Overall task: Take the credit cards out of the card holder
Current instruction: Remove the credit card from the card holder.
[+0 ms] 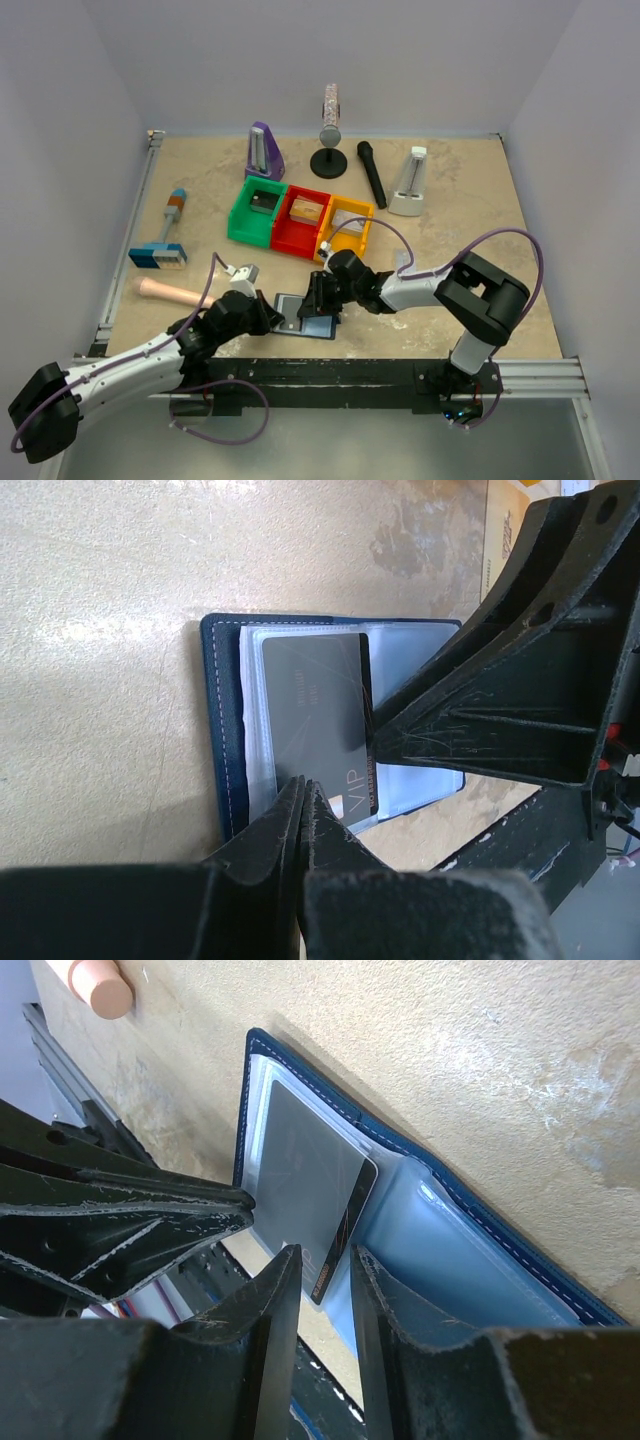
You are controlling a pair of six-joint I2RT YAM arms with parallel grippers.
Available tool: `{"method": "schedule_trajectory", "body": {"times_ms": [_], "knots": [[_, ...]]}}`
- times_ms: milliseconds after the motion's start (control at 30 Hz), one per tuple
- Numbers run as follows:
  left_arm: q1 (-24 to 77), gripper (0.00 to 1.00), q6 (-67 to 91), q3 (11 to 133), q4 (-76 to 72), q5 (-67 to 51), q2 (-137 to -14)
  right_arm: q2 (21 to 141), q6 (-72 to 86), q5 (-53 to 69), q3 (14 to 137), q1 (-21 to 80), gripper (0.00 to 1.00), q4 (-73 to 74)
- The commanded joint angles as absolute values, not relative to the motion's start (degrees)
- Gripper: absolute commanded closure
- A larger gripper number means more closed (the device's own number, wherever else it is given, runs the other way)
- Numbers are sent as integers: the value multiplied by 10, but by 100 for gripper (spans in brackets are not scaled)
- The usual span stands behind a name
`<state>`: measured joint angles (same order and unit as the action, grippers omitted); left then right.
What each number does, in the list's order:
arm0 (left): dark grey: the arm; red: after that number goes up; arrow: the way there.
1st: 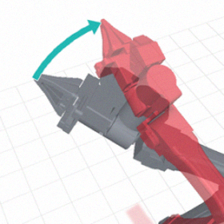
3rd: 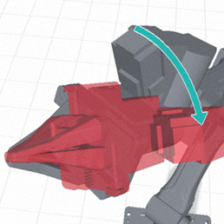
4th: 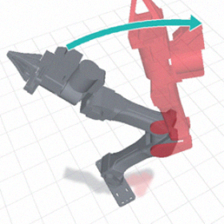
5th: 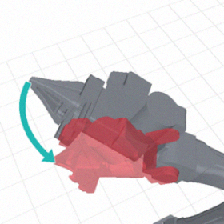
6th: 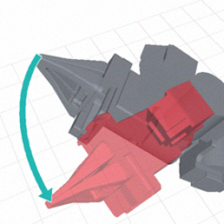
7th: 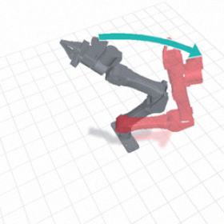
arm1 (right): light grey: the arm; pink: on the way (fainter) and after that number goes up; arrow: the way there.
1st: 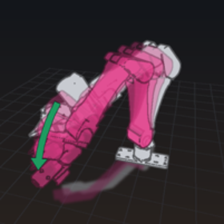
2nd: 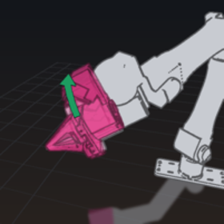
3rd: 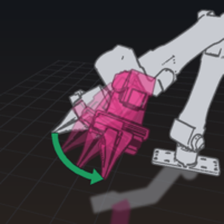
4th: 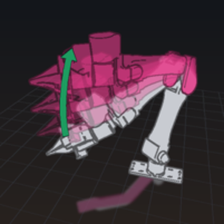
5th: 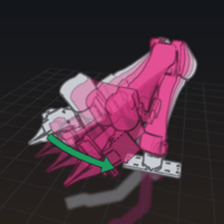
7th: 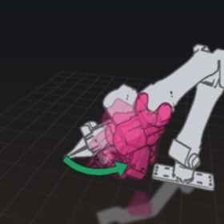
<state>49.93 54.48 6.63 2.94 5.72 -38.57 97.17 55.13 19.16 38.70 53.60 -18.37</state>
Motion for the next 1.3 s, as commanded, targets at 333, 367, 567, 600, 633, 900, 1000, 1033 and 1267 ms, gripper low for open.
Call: {"method": "schedule_trajectory", "body": {"times_ms": [333, 367, 567, 600, 633, 900, 1000, 1033, 1267], "knots": [[497, 100, 553, 58, 25, 64, -433, 971, 552, 195, 390, 533, 68, -193], [497, 100, 555, 58, 24, 64, -437, 971, 555, 196, 388, 533, 68, -199], [497, 100, 556, 56, 21, 62, -443, 976, 562, 204, 382, 532, 68, -221], [497, 100, 556, 56, 23, 62, -441, 978, 563, 205, 381, 531, 68, -225], [497, 100, 556, 55, 23, 62, -440, 979, 565, 207, 379, 530, 68, -228], [497, 100, 560, 51, 19, 61, -439, 984, 580, 220, 356, 523, 68, -300], [497, 100, 562, 48, 12, 57, -439, 983, 580, 228, 347, 523, 68, -338], [497, 100, 561, 47, 11, 57, -439, 983, 580, 231, 345, 523, 68, -347], [497, 100, 561, 42, 9, 51, -437, 991, 577, 258, 349, 523, 67, -381]]}}
